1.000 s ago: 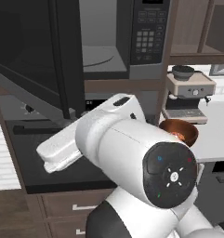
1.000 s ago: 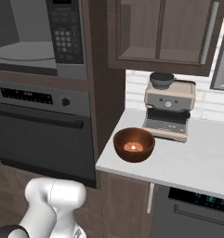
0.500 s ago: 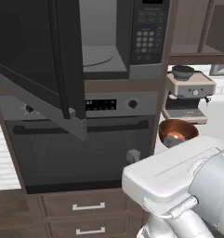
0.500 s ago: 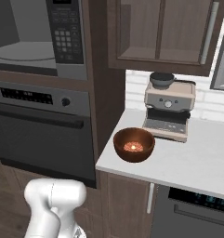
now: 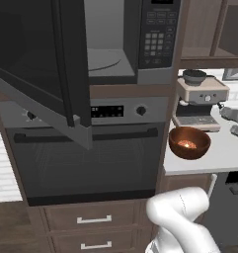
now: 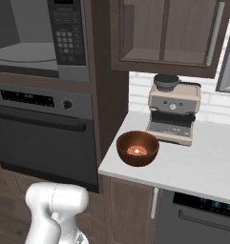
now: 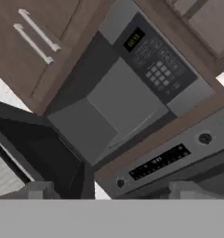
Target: Open the microwave, place the bowl with waffle inside the microwave, then close the microwave door and turn it on.
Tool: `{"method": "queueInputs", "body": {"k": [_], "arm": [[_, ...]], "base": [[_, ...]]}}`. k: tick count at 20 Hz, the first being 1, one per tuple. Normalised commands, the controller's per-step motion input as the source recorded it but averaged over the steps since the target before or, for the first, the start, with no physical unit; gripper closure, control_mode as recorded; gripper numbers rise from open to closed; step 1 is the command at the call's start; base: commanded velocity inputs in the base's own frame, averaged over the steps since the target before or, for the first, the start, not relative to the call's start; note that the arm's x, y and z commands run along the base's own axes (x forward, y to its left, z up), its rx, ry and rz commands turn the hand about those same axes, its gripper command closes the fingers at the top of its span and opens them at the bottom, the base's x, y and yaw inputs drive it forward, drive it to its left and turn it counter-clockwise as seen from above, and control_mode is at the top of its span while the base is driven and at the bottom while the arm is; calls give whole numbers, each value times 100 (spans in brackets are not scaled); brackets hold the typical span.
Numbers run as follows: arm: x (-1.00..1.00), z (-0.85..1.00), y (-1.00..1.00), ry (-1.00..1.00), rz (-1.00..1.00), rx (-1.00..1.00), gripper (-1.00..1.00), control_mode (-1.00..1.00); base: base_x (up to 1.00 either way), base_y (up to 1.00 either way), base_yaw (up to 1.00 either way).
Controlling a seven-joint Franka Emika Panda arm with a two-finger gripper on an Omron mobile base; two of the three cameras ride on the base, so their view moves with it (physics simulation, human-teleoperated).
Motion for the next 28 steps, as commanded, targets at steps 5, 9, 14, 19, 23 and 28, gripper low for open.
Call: {"method": "queueInputs", "body": {"k": [5,9,14,19,23,28], "arm": [[57,11,-17,72,5,77,-100,-100],[71,-5,39,52,2,55,-100,-100],[63,-22,83,38,0,38,-100,-100],[65,-18,83,25,3,29,-100,-100],[56,-1,53,4,20,18,-100,-100],[35,0,63,0,27,9,-100,-100]], "base": [[0,0,0],[0,0,0],[0,0,0],[0,0,0],[0,0,0],[0,0,0]]}}
